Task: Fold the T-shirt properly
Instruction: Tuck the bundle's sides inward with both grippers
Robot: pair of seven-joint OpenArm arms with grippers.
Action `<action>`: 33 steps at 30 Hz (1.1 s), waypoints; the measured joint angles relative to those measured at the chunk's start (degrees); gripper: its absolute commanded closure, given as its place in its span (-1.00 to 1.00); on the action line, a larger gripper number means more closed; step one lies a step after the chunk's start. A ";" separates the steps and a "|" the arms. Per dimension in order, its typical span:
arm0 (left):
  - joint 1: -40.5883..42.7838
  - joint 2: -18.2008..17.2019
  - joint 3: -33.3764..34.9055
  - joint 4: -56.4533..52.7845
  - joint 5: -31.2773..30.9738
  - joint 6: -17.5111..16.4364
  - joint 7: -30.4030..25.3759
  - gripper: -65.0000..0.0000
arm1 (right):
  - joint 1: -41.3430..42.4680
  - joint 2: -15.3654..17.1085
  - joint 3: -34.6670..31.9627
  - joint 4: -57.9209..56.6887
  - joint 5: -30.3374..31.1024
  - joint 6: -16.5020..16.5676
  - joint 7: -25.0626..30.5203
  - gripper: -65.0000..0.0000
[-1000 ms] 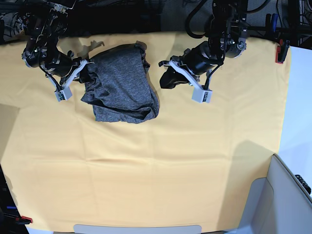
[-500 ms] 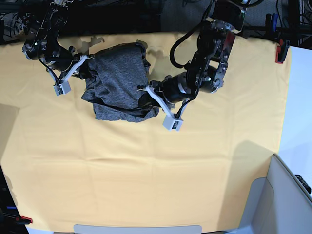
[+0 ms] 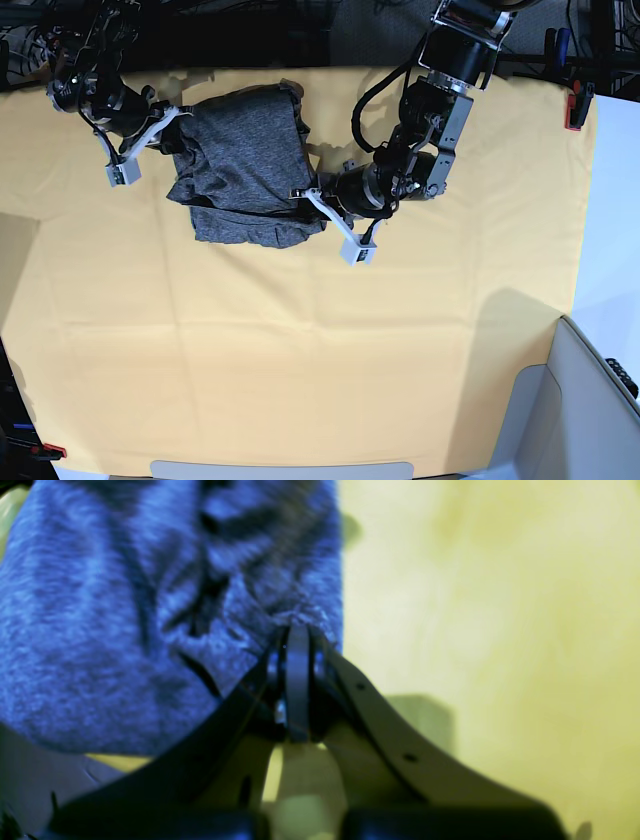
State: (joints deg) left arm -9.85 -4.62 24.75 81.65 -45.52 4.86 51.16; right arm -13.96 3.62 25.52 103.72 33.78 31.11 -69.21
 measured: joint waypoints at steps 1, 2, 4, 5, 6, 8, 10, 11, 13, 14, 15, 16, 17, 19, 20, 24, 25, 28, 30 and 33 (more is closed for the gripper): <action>-0.17 0.00 0.00 -0.79 -0.17 -0.46 -0.42 0.99 | -0.59 0.02 0.26 1.07 -0.35 -1.97 -0.68 1.00; -0.33 0.00 0.00 -1.57 -0.52 -0.66 -0.48 0.99 | -0.76 0.02 0.33 2.08 -1.09 -3.23 -1.51 1.00; -0.63 0.13 -0.09 -2.97 -1.46 -0.92 -1.60 0.99 | -1.22 0.17 0.44 3.61 -3.26 -5.99 -2.58 1.00; -0.68 0.17 -0.13 -3.30 -1.40 -1.14 -1.70 0.99 | -1.44 0.22 0.44 4.26 -3.45 -6.78 -2.82 1.00; -0.66 0.17 -0.13 -3.28 -0.46 -1.33 -1.68 0.99 | -1.64 0.17 0.44 4.92 -3.69 -7.63 -3.28 1.00; -0.59 0.37 -0.11 -3.21 2.38 -1.64 -1.70 0.99 | -2.05 0.15 0.46 5.51 -3.78 -9.14 -3.26 1.00; -0.61 0.66 -0.11 -3.15 4.11 -1.70 -1.75 0.99 | -2.25 0.09 1.29 5.84 -3.58 -11.28 -3.23 1.00; -0.63 0.68 -0.11 -3.13 5.03 -1.73 -1.73 0.99 | -2.27 -0.02 2.40 6.08 -3.52 -12.13 -3.21 1.00; -0.61 0.76 -0.11 -3.13 6.36 -1.70 -1.73 0.99 | -2.36 -0.02 4.83 6.40 -3.61 -13.44 -3.13 1.00; -0.59 0.79 -0.11 -3.13 6.58 -1.70 -1.79 0.99 | -2.40 -0.02 5.88 6.40 -3.76 -13.38 -3.19 1.00; -0.61 0.79 -0.11 -3.13 6.78 -1.70 -1.84 0.99 | -2.38 -0.04 6.80 6.40 -3.82 -13.40 -3.17 1.00; -0.61 0.79 -0.11 -3.13 6.80 -1.70 -1.77 0.99 | -2.34 -0.02 7.76 6.40 -3.76 -13.38 -3.21 1.00; -0.61 0.79 -0.11 -3.13 6.80 -1.70 -1.77 0.99 | -2.32 -0.07 8.74 6.40 -3.45 -13.38 -3.15 1.00; -0.59 0.76 -0.11 -2.93 6.80 -1.73 -1.84 0.99 | -2.05 -0.15 10.27 6.43 -3.37 -13.35 -3.17 1.00; -0.46 0.76 -0.11 -2.47 6.91 -1.66 -1.75 0.99 | -2.10 0.02 10.60 6.71 -3.39 -13.35 -3.21 1.00; -0.09 0.39 -0.11 -0.28 8.61 -0.85 -1.09 0.99 | -1.99 0.22 9.84 10.40 4.35 -13.05 -3.65 1.00; -0.04 0.26 -0.11 -0.04 8.55 -0.83 -1.01 0.99 | -1.90 0.37 8.44 10.73 6.40 -13.16 -3.37 1.00; -0.04 0.33 -0.11 0.00 8.61 -0.81 -0.85 0.99 | -1.62 1.90 2.93 10.47 12.28 -12.96 -4.00 1.00; -0.02 0.33 -0.11 0.00 8.85 -0.81 -0.81 0.99 | -1.07 2.23 0.50 10.40 12.48 -12.98 -3.74 1.00; -0.07 0.33 -0.09 0.00 8.81 -0.81 -0.74 0.99 | -0.94 1.86 -1.88 10.38 12.96 -12.96 -3.67 1.00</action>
State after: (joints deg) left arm -9.91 -4.29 24.67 81.65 -36.71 4.05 50.41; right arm -14.90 5.48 23.64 114.10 46.74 18.15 -72.88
